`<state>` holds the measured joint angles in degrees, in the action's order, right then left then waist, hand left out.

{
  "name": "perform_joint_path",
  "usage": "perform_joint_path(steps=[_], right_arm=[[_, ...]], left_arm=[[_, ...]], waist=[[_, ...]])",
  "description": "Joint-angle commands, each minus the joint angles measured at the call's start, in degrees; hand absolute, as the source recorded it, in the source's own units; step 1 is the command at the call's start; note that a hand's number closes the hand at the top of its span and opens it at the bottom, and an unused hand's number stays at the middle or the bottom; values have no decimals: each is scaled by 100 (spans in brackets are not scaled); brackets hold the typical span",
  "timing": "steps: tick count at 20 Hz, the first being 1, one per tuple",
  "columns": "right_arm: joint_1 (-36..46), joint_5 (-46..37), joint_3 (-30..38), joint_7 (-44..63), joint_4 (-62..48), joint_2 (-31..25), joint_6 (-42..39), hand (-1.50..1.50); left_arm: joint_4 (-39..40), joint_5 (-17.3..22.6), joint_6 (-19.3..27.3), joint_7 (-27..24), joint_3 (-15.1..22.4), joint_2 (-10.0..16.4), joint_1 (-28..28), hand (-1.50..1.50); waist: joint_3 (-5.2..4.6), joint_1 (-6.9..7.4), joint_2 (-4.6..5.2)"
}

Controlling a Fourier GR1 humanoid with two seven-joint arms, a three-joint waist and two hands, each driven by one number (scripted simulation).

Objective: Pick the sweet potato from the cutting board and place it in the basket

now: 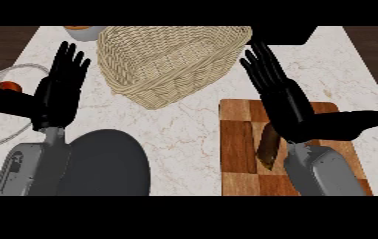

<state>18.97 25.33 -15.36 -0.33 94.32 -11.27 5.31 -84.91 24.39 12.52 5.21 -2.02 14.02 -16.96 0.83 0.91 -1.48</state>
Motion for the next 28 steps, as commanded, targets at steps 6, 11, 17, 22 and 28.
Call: perform_joint_path(steps=[6,11,17,22,28], right_arm=[[916,-1500,-102,1032,-1316,-923,634,150],[1124,-2950,-1966,1502,-2064,-41,921,-150],[2016,-4585,-2644,3258,-2876,-132,1354,-150],[3246,-5377,-3031,4828,-3094,-778,9,-150],[4978,-4695,-2762,6117,-2972,-557,-2468,-150]], left_arm=[[1026,-863,-317,788,1046,378,1491,0],[1096,-1054,-506,728,1356,398,1744,0],[1049,-1033,-543,799,1219,574,1764,0],[1059,-1144,-463,690,1302,492,1884,0],[1065,-1127,-534,762,1287,539,1900,0]], waist=[[-113,151,277],[-106,292,203],[-125,199,121],[-142,92,43],[-124,59,61]])
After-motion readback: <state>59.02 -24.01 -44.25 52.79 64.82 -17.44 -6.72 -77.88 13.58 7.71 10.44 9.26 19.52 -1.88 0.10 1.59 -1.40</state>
